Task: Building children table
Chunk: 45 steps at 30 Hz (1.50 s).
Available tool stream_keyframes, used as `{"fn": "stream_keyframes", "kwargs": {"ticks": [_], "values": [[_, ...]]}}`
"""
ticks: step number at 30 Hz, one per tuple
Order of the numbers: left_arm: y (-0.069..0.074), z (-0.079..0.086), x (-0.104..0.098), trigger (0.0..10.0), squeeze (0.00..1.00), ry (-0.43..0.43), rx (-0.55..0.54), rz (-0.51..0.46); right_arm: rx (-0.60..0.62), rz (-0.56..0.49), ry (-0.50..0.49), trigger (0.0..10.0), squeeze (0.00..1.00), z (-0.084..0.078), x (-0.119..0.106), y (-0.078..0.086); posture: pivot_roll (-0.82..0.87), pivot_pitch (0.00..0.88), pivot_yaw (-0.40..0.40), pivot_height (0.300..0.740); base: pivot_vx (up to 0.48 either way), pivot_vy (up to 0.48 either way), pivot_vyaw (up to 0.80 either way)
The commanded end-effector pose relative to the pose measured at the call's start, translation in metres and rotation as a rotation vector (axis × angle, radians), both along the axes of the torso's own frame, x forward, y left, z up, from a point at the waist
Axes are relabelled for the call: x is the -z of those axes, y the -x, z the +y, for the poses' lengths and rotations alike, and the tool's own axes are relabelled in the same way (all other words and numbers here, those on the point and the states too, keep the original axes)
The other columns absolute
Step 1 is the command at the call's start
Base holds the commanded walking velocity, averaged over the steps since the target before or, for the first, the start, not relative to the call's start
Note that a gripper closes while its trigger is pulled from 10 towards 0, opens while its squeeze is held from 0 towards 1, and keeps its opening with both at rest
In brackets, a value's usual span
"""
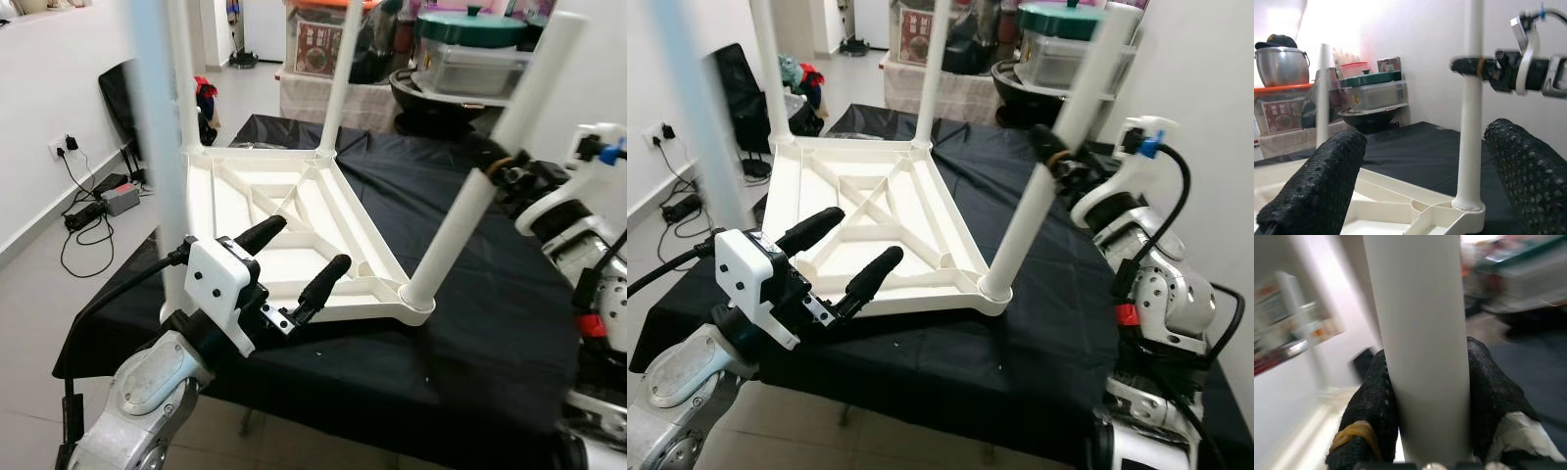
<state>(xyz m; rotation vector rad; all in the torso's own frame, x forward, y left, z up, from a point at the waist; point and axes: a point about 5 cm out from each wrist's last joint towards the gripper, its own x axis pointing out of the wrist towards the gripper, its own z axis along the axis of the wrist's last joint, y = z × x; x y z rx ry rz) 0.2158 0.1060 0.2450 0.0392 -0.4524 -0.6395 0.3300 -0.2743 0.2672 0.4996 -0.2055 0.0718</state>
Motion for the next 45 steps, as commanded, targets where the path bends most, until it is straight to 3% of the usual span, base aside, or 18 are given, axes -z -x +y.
{"fn": "stream_keyframes", "kwargs": {"ticks": [1, 2, 3, 6, 7, 8, 15, 20, 26, 28, 29, 30, 32, 34, 38, 41, 43, 45], "values": [[0.002, -0.002, 0.000, 10.0, 0.00, 0.000, 0.015, 0.004, 0.065, 0.134, -0.141, 10.0, 0.00, -0.010, 0.028, -0.004, -0.08, 0.026, -0.076, 0.740, 0.000, 0.000, 0.00], [0.002, -0.002, 0.000, 10.0, 0.00, 0.000, 0.015, 0.004, 0.065, 0.134, -0.141, 10.0, 0.00, -0.010, 0.028, -0.004, -0.08, 0.026, -0.076, 0.740, 0.000, 0.000, 0.00], [0.003, -0.002, 0.000, 10.0, 0.00, -0.002, 0.016, 0.005, 0.195, 0.265, -0.207, 10.0, 0.00, -0.025, 0.053, -0.002, -0.07, 0.027, -0.077, 0.740, 0.000, 0.000, 0.00], [0.003, -0.002, 0.000, 10.0, 0.00, -0.002, 0.016, 0.005, 0.195, 0.265, -0.207, 10.0, 0.00, -0.025, 0.053, -0.002, -0.07, 0.027, -0.077, 0.740, 0.000, 0.000, 0.00], [0.004, -0.003, 0.000, 10.0, 0.00, -0.007, 0.018, 0.008, 0.301, 0.552, -0.188, 10.0, 0.00, -0.029, 0.100, 0.007, -0.07, 0.036, -0.073, 0.740, 0.000, 0.000, 0.00], [0.004, -0.003, 0.000, 10.0, 0.00, -0.008, 0.018, 0.009, 0.292, 0.640, -0.172, 10.0, 0.00, -0.024, 0.114, 0.011, -0.07, 0.036, -0.073, 0.740, 0.000, 0.000, 0.00], [0.006, -0.004, -0.001, 10.0, 0.00, -0.010, 0.023, 0.011, 0.273, 0.874, -0.122, 10.0, 0.00, 0.000, 0.146, 0.020, -0.06, 0.047, -0.078, 0.740, 0.000, 0.000, 0.00], [0.008, -0.003, -0.002, 10.0, 0.00, -0.013, 0.019, 0.014, 0.288, 0.993, -0.080, 10.0, 0.00, 0.003, 0.170, 0.021, -0.05, 0.059, -0.088, 0.740, 0.000, 0.000, 0.00], [0.009, -0.004, -0.001, 10.0, 0.00, -0.014, 0.021, 0.020, 0.267, 0.999, -0.055, 10.0, 0.00, 0.006, 0.176, 0.015, -0.05, 0.065, -0.087, 0.740, 0.000, 0.000, 0.00], [0.010, -0.004, -0.002, 10.0, 0.00, -0.014, 0.022, 0.021, 0.248, 0.924, -0.010, 10.0, 0.00, 0.006, 0.167, 0.009, -0.05, 0.070, -0.086, 0.740, 0.000, 0.000, 0.00], [0.010, -0.005, -0.001, 10.0, 0.00, -0.014, 0.022, 0.024, 0.212, 0.785, 0.010, 10.0, 0.00, 0.009, 0.148, -0.002, -0.05, 0.071, -0.085, 0.740, 0.000, 0.000, 0.00], [0.010, -0.005, -0.001, 10.0, 0.00, -0.014, 0.022, 0.024, 0.212, 0.785, 0.010, 10.0, 0.00, 0.009, 0.148, -0.002, -0.05, 0.071, -0.085, 0.740, 0.000, 0.000, 0.00], [0.010, -0.006, -0.001, 10.0, 0.00, -0.014, 0.023, 0.029, 0.175, 0.637, 0.089, 10.0, 0.00, 0.011, 0.120, -0.014, -0.06, 0.073, -0.087, 0.740, 0.000, 0.000, 0.00], [0.011, -0.006, -0.001, 10.0, 0.00, -0.014, 0.024, 0.031, 0.174, 0.640, 0.111, 10.0, 0.00, 0.011, 0.116, -0.015, -0.06, 0.075, -0.090, 0.740, 0.000, 0.000, 0.00], [0.011, -0.008, -0.001, 10.0, 0.00, -0.013, 0.027, 0.034, 0.237, 0.825, 0.127, 10.0, 0.00, 0.001, 0.139, -0.005, -0.06, 0.074, -0.094, 0.740, 0.000, 0.000, 0.00], [0.011, -0.008, -0.001, 10.0, 0.00, -0.014, 0.024, 0.033, 0.180, 0.638, 0.125, 10.0, 0.00, 0.007, 0.122, -0.016, -0.05, 0.074, -0.098, 0.740, 0.000, 0.000, 0.00], [0.012, -0.008, -0.002, 10.0, 0.00, -0.012, 0.022, 0.032, 0.087, 0.454, 0.119, 10.0, 0.00, 0.020, 0.096, -0.025, -0.05, 0.074, -0.098, 0.740, 0.000, 0.000, 0.00], [0.012, -0.008, -0.002, 10.0, 0.00, -0.011, 0.021, 0.033, 0.047, 0.397, 0.160, 10.0, 0.00, 0.026, 0.086, -0.026, -0.05, 0.075, -0.098, 0.740, 0.000, 0.000, 0.00]]}}
